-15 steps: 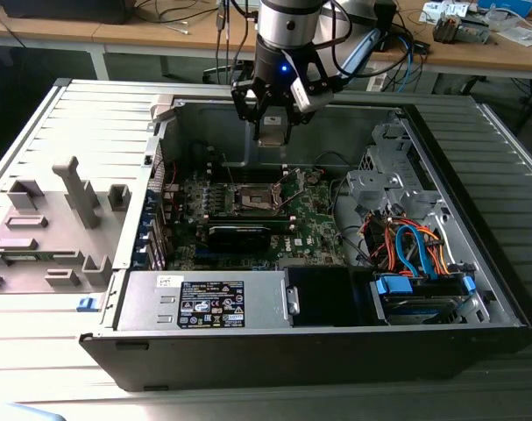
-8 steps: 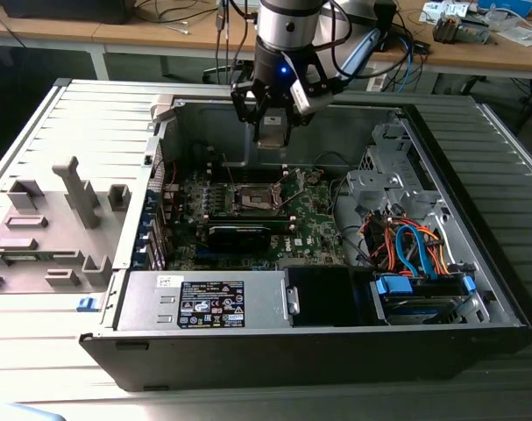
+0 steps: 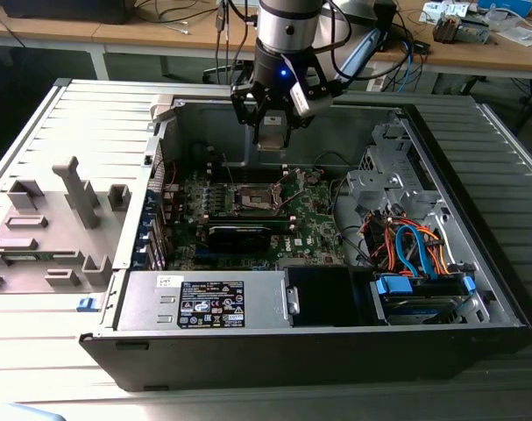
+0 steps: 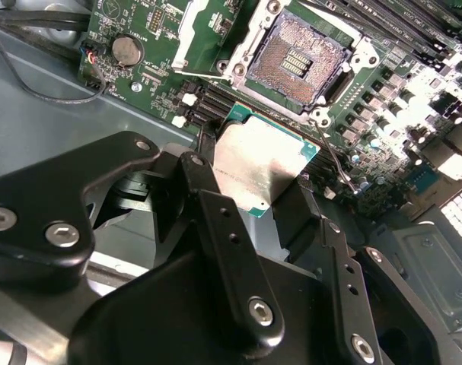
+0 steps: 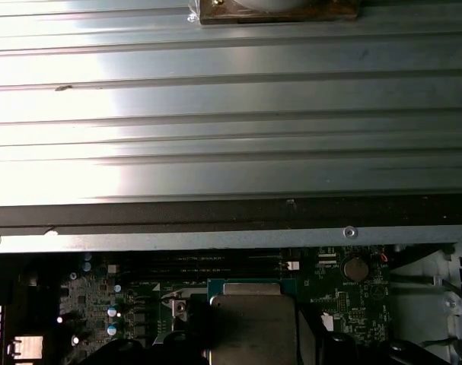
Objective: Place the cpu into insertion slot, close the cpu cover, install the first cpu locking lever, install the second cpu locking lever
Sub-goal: 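Place the cpu into insertion slot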
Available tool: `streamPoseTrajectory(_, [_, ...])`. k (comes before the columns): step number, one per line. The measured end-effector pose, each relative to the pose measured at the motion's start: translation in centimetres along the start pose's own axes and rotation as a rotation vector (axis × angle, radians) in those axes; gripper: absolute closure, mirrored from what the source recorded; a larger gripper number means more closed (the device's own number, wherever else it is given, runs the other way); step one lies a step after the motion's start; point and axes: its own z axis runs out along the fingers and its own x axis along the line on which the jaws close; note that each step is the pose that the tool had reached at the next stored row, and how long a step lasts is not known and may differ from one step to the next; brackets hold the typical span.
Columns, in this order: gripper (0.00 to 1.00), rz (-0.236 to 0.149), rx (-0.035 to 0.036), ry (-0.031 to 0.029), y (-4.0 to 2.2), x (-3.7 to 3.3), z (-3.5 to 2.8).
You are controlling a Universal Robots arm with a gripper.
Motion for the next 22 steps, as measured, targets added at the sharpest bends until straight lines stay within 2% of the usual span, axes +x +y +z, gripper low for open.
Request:
streamPoseTrajectory(9, [0.45, 0.000, -0.0001, 0.0000, -0.08, 0.01, 0.11])
streamPoseTrajectory(13, [0.45, 0.000, -0.0002, -0.0001, -0.55, 0.20, 0.20])
streamPoseTrajectory(22, [0.45, 0.000, -0.0001, 0.0000, -1.00, 0.62, 0.45])
